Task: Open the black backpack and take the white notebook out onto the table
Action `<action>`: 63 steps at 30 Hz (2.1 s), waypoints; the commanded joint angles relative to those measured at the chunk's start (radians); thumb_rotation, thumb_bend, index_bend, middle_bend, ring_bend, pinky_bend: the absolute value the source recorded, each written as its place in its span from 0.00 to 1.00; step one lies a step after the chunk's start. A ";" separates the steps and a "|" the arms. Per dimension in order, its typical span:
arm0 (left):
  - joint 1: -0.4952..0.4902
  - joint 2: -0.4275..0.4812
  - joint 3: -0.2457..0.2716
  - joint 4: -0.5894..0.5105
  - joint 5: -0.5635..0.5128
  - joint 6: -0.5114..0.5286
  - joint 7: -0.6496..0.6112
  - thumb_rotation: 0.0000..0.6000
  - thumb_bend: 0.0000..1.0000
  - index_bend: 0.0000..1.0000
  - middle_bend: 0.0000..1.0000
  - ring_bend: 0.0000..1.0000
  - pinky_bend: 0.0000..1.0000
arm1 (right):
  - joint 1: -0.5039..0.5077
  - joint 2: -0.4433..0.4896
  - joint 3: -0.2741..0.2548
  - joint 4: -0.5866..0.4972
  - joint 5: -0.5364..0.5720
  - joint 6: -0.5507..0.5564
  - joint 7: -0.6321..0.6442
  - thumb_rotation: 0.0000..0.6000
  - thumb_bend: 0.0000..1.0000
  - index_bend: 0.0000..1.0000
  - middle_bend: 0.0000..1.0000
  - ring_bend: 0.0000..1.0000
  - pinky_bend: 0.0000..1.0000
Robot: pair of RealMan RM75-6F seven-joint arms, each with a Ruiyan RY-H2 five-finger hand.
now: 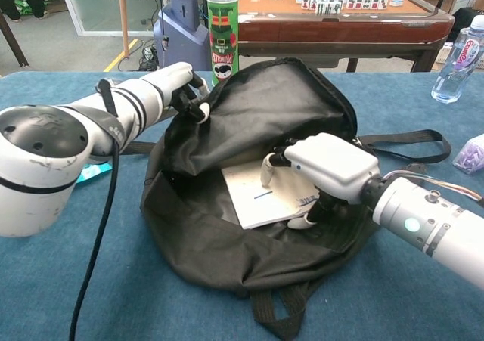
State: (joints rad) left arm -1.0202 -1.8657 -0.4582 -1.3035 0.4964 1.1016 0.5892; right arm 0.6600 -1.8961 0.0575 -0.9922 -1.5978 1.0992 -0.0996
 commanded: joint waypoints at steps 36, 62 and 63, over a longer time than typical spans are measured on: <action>0.004 0.019 -0.014 -0.025 0.003 0.009 -0.003 1.00 0.59 0.55 0.61 0.50 0.16 | 0.035 0.014 0.039 -0.017 -0.067 0.207 0.026 1.00 0.56 0.73 0.57 0.45 0.47; 0.010 0.050 -0.005 -0.055 -0.007 0.002 0.004 1.00 0.59 0.55 0.60 0.50 0.16 | -0.116 0.612 0.256 -0.635 0.109 0.359 -0.035 1.00 0.57 0.81 0.64 0.51 0.51; 0.012 0.055 -0.002 -0.060 0.001 -0.001 0.000 1.00 0.59 0.55 0.60 0.50 0.16 | -0.120 0.620 0.256 -0.627 0.120 0.352 -0.034 1.00 0.57 0.81 0.64 0.51 0.51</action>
State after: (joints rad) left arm -1.0123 -1.8179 -0.4644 -1.3562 0.4880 1.1055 0.5953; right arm 0.5500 -1.2885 0.3074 -1.6281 -1.4923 1.4589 -0.1350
